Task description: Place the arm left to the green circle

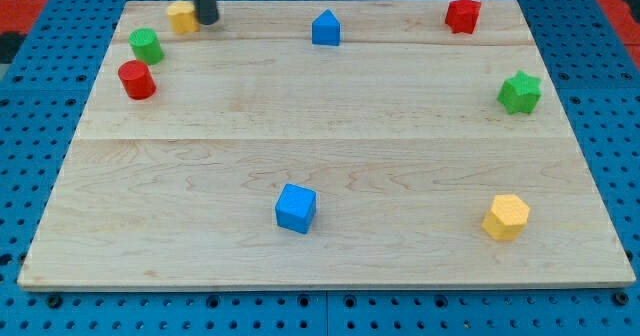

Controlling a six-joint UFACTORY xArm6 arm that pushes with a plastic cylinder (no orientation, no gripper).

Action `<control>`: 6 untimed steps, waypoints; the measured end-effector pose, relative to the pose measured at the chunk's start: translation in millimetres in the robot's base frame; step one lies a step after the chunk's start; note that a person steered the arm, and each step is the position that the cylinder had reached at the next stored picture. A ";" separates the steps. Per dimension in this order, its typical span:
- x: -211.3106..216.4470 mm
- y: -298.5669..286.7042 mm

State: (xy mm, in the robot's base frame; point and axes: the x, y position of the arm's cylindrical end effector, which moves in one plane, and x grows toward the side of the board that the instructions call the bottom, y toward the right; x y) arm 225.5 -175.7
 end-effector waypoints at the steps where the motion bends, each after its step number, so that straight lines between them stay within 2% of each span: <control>1: 1.5 -0.4; 2: 18.0 4.9; 4: 94.4 -40.2; 6: 95.0 -86.5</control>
